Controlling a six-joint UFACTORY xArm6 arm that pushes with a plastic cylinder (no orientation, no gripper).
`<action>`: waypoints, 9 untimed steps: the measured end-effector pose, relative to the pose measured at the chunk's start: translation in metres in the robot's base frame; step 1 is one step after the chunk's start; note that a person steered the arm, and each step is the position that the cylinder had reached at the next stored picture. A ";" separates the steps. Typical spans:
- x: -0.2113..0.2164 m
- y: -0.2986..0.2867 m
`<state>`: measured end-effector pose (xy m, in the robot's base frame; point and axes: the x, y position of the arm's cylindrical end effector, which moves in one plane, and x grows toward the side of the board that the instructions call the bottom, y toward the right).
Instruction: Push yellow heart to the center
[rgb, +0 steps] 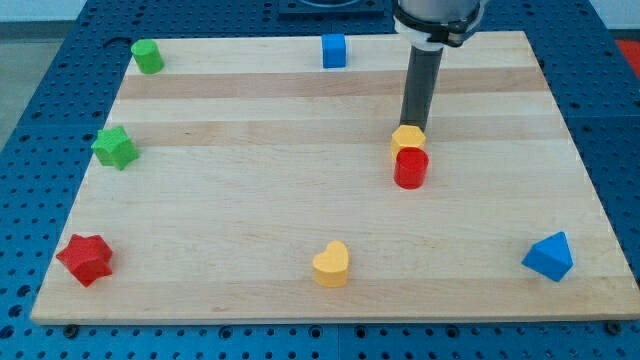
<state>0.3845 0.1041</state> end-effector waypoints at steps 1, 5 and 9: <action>-0.031 0.029; 0.070 0.061; 0.222 -0.054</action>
<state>0.6065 0.0497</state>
